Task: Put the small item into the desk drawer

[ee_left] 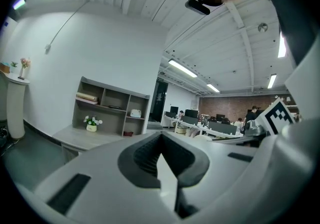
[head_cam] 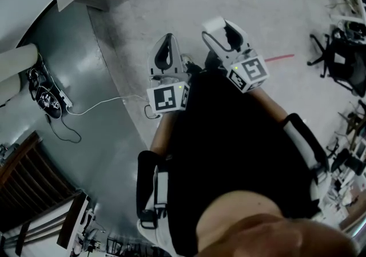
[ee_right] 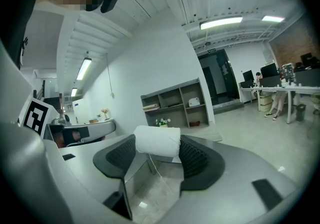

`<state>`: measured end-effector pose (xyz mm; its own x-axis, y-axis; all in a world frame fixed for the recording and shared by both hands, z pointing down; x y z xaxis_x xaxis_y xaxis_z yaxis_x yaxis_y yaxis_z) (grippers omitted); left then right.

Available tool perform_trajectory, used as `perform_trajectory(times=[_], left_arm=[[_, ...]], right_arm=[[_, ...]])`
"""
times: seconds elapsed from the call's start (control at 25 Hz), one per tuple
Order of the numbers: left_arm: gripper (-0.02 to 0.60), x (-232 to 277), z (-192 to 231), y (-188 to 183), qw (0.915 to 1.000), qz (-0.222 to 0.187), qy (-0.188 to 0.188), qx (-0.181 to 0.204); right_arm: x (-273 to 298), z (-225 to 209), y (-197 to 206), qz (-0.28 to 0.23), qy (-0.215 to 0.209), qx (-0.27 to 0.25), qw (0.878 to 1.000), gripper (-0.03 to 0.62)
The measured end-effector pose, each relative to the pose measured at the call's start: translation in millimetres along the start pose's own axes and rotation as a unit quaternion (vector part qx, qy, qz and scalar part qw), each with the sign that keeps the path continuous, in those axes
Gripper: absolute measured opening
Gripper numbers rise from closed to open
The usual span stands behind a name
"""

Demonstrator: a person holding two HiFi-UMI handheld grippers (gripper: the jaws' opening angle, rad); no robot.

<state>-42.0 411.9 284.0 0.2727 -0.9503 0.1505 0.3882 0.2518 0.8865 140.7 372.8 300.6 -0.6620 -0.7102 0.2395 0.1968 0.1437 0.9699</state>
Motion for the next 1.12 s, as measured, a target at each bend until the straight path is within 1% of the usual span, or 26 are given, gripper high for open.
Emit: perform_trajectory(times=[0.12, 0.28, 0.6, 0.88, 1.12], left_arm=[[-0.009, -4.7, 7.4, 1.0, 1.0000, 0.002, 0.008, 0.001], [-0.009, -9.6, 8.6, -4.5, 0.9995, -0.014, 0.010, -0.025], [-0.009, -1.2, 21.2, -10.9, 0.9994, -0.023, 0.003, -0.025], [-0.009, 24.2, 30.2, -15.5, 0.9995, -0.016, 0.005, -0.025], [-0.009, 57.2, 37.1, -22.7, 0.9996, -0.013, 0.001, -0.024]], right_arm=[[3.7, 9.3, -0.9, 0.000, 0.004, -0.004, 1.000, 0.270], [5.8, 15.4, -3.7, 0.000, 0.008, -0.003, 1.000, 0.270], [25.8, 12.4, -6.4, -0.006, 0.003, -0.007, 1.000, 0.270], [49.1, -5.2, -3.8, -0.001, 0.008, 0.002, 1.000, 0.270], [73.3, -28.5, -4.1, 0.004, 0.006, -0.001, 1.000, 0.270]])
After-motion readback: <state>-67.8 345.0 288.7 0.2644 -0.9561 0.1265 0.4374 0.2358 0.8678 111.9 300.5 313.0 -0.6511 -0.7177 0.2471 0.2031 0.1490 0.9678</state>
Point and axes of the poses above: the fingertips, and each gripper's own axes: x forward along the fingers, z to its left, y out of its underside, the point moved 7 cm from there along -x, backward along the fingers, and after that the axes turned 15 degrees about -x, right-handed, at the moved point
